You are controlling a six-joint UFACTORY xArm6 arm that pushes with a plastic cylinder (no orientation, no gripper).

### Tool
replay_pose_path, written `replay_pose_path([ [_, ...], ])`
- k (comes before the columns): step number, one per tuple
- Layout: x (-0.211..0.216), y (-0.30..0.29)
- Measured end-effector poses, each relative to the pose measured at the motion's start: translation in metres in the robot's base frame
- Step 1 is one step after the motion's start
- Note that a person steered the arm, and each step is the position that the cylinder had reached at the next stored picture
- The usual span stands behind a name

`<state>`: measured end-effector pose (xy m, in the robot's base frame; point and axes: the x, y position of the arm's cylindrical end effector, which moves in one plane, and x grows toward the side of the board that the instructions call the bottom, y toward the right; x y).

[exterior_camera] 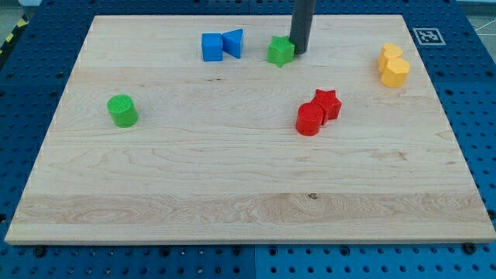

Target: Slide the green star closer to green circle

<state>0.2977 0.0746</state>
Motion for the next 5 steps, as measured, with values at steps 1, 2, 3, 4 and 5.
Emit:
replay_pose_path([
  [1, 0.026, -0.021],
  [2, 0.055, -0.041],
  [3, 0.082, -0.06],
  [4, 0.073, -0.024],
  [5, 0.012, 0.012],
])
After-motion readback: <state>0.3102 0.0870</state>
